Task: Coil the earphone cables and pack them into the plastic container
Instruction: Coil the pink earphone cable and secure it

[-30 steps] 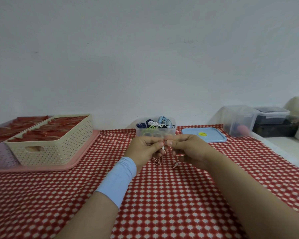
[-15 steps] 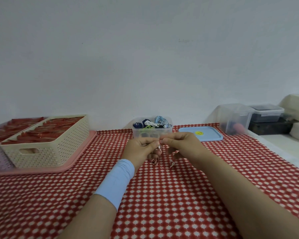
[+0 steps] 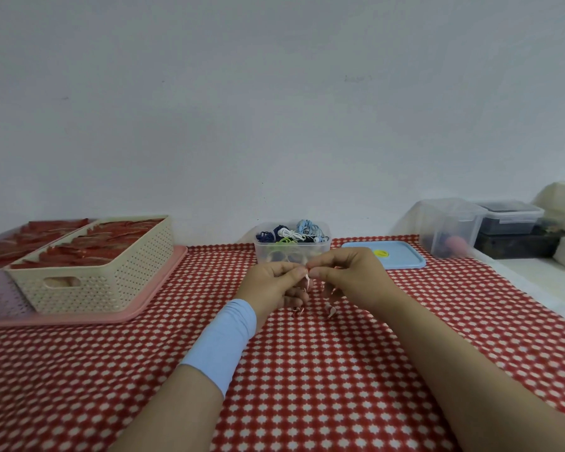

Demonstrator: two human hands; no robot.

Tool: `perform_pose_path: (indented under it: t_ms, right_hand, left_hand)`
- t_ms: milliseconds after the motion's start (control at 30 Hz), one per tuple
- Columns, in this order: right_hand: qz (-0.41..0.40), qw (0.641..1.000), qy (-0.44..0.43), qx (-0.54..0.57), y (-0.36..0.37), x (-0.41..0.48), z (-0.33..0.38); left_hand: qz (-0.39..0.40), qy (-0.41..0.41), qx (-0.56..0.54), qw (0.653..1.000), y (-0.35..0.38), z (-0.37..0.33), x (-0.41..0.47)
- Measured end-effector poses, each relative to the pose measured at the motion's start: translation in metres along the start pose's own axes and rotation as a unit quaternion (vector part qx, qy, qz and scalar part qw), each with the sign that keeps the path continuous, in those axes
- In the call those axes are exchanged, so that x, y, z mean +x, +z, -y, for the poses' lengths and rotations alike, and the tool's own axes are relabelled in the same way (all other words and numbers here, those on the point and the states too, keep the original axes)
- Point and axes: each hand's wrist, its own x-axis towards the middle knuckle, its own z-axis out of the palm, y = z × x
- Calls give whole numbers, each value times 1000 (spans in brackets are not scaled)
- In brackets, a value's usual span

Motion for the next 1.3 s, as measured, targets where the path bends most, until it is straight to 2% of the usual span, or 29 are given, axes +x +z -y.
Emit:
perform_pose_path:
  t_ms: [167, 367, 600, 900, 1067, 1300]
  right_hand:
    - [15, 1000, -3, -8, -3, -1, 4]
    - [50, 999, 2, -17, -8, -1, 5]
    - [36, 999, -20, -31, -5, -2, 6]
    - [53, 988, 78, 124, -6, -3, 8]
    - [57, 983, 99, 145, -5, -2, 8]
    - [71, 979, 135, 138, -6, -1, 5]
  left_hand:
    - [29, -40, -63, 997, 1, -3, -3]
    - [44, -52, -61, 996, -2, -5, -3]
    - [51, -54, -71, 995, -1, -6, -3]
    - [34, 3, -21, 999, -10, -6, -2]
    - [28, 36, -22, 999, -8, -6, -3]
    - [39, 70, 41, 996, -9, -6, -3]
